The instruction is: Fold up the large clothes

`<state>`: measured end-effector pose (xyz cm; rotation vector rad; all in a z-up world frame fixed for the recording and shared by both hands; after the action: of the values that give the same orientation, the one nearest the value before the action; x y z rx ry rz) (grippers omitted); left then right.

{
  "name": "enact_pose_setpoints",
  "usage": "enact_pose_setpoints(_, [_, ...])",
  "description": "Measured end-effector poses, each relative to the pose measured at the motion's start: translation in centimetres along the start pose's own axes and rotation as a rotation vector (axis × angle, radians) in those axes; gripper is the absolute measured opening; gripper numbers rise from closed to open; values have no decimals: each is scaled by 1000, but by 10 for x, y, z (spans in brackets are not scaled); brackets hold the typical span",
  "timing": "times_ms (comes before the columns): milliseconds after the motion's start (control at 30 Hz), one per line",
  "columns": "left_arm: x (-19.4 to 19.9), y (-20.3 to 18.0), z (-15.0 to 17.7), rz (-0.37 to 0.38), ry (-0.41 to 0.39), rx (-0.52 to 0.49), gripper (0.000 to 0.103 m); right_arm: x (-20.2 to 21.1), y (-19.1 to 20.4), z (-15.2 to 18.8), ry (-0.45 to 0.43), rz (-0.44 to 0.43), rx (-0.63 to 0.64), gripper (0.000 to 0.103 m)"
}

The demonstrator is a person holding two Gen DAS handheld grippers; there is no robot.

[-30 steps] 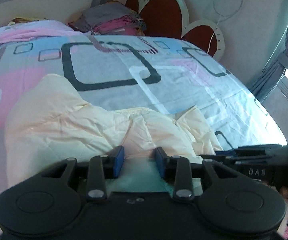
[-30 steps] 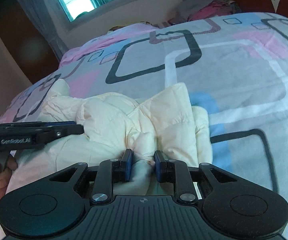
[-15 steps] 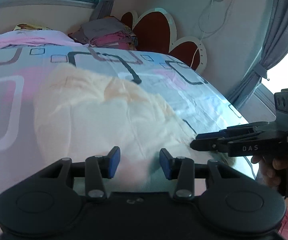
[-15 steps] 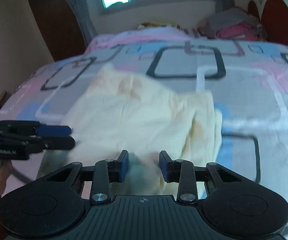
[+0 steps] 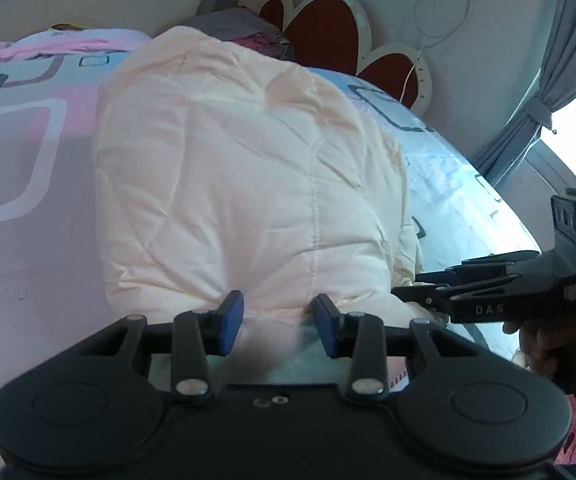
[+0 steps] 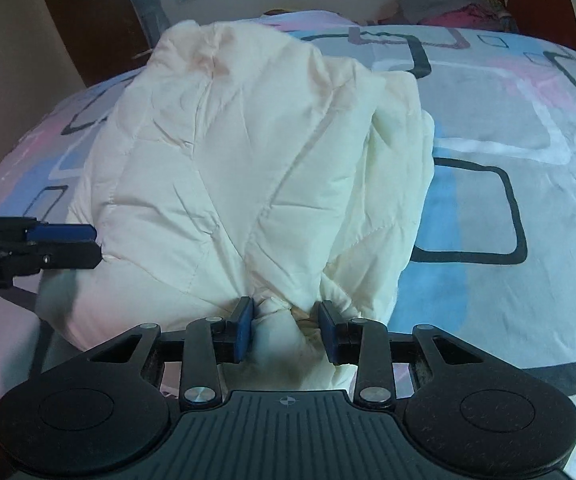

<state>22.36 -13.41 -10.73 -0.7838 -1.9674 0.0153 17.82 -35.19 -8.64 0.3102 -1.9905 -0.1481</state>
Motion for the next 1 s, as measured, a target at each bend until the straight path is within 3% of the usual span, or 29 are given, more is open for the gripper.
enact_pose_setpoints(233, [0, -2, -3, -12, 10, -6, 38, 8, 1, -3, 3, 3, -7, 35])
enact_pose_setpoints(400, [12, -15, -14, -5, 4, -31, 65, 40, -5, -16, -116, -31, -66, 35])
enact_pose_setpoints(567, [28, -21, -38, -70, -82, -78, 65, 60, 0, -53, -217, -36, -63, 35])
enact_pose_setpoints(800, [39, 21, -101, -175, -229, -51, 61, 48, 29, -125, -275, 12, 54, 35])
enact_pose_setpoints(867, [30, 33, -120, -200, -232, -57, 59, 33, 34, -146, -267, 3, 80, 35])
enact_pose_setpoints(1000, [0, 47, -151, -155, -211, -57, 57, -5, 39, -180, -214, 1, 82, 35])
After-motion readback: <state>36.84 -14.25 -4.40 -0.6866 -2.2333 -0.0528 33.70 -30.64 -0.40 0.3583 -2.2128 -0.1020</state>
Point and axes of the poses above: each gripper's, at about its wrist camera, not at the fingertips, and x roughly against the way its jaws point, y to its left, z to its underside, the point moved 3 cm from there along -x, roughly the way its jaws point, and after that the axes turned 10 degrees about y, right-handed, at the moved point
